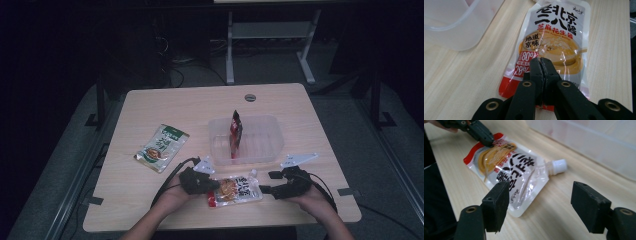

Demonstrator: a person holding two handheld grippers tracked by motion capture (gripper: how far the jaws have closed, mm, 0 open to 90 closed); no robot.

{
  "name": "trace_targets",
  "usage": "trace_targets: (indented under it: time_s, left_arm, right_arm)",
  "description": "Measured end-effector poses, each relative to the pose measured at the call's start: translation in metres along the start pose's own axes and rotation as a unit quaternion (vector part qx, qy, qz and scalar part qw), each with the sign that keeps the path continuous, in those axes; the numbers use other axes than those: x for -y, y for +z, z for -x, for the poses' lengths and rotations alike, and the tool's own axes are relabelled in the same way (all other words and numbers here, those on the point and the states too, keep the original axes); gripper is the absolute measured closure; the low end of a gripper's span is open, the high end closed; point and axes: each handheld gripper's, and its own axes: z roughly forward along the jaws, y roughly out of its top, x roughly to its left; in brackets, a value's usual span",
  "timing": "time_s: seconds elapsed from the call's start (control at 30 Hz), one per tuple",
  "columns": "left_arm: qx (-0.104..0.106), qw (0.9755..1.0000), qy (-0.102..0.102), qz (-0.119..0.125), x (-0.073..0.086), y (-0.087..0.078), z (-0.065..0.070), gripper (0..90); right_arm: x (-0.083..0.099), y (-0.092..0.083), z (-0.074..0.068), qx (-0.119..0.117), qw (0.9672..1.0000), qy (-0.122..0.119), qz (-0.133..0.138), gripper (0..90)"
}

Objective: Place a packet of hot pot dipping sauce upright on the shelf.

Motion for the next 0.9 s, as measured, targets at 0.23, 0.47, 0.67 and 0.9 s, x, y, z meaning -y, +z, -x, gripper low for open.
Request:
trace_targets:
  time_s: [0.23,0.47,0.67,0.9]
  left_arm:
    - [0.000,0.9998,-0.003,-0.018,0.001,0.008,0.003,89.8]
    - [-0.006,0.9995,0.007,-0.031,-0.001,0.010,0.005,89.9]
    - [-0.002,0.9996,-0.003,-0.028,-0.001,0.010,0.004,89.9]
    - [-0.003,0.9995,-0.006,-0.030,-0.001,0.010,0.004,89.9]
  right_arm:
    - [-0.001,0.012,-0.003,-0.028,0.9992,0.007,-0.026,36.2]
    - [-0.001,0.023,-0.004,-0.047,0.9975,0.009,-0.052,42.0]
    - [0.000,0.027,-0.002,-0.053,0.9967,0.016,-0.059,44.5]
    - [-0.001,0.027,-0.002,-0.052,0.9965,0.020,-0.062,46.3]
